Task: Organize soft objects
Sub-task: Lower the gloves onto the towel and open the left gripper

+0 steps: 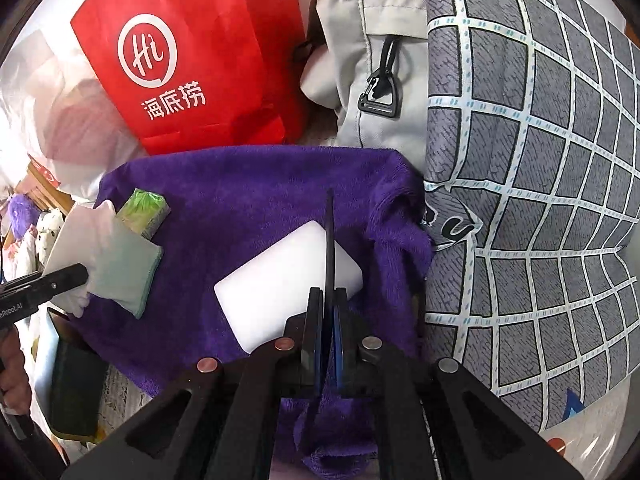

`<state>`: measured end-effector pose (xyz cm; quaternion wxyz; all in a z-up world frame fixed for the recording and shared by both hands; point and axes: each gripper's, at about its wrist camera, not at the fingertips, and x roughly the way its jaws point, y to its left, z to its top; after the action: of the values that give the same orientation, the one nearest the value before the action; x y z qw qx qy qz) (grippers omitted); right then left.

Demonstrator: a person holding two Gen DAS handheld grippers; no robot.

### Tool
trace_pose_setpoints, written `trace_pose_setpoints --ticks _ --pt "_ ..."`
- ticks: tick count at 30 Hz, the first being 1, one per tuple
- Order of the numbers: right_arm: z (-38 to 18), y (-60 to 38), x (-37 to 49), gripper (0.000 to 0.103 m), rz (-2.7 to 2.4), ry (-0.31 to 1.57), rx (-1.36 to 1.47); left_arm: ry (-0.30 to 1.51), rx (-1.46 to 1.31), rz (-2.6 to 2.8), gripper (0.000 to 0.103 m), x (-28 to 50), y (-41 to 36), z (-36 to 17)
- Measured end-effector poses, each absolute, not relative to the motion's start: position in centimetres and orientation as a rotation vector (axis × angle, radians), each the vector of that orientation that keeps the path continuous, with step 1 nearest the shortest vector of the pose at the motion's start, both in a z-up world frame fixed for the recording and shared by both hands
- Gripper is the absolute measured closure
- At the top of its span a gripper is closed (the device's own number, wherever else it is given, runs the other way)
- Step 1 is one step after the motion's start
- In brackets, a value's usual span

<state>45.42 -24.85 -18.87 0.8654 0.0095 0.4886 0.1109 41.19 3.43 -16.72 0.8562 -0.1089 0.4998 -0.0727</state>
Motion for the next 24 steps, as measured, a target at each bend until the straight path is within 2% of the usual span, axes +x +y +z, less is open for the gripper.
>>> trace_pose_setpoints --ticks 1,3,5,6,8,9,24 --pt "-18.9 -24.8 45.4 0.096 0.234 1.022 0.018 1.053 -0.229 -0.149 0.072 41.2 3.5 -16.8" --pt "-19.0 -24.5 45.6 0.096 0.238 1.019 0.014 1.061 -0.23 -0.131 0.057 41.4 3.7 -16.9" --pt "-18.8 -24.5 45.6 0.09 0.241 1.014 0.009 1.052 -0.225 -0.119 0.052 41.4 3.9 -16.9" --pt "-18.8 -24.4 45.6 0.084 0.246 1.009 0.01 1.051 -0.223 -0.115 0.048 41.4 4.0 -16.8" --pt "-18.3 -24.5 45.2 0.051 0.276 0.989 0.025 1.047 -0.222 -0.112 0.038 41.3 4.2 -16.6" --pt "-18.0 -24.4 45.0 0.048 0.283 0.972 0.025 1.045 -0.217 -0.109 0.035 41.3 4.3 -16.5" --pt "-14.8 -24.3 41.0 0.047 0.239 0.9 0.038 0.993 -0.247 -0.08 0.035 38.0 6.2 -13.9"
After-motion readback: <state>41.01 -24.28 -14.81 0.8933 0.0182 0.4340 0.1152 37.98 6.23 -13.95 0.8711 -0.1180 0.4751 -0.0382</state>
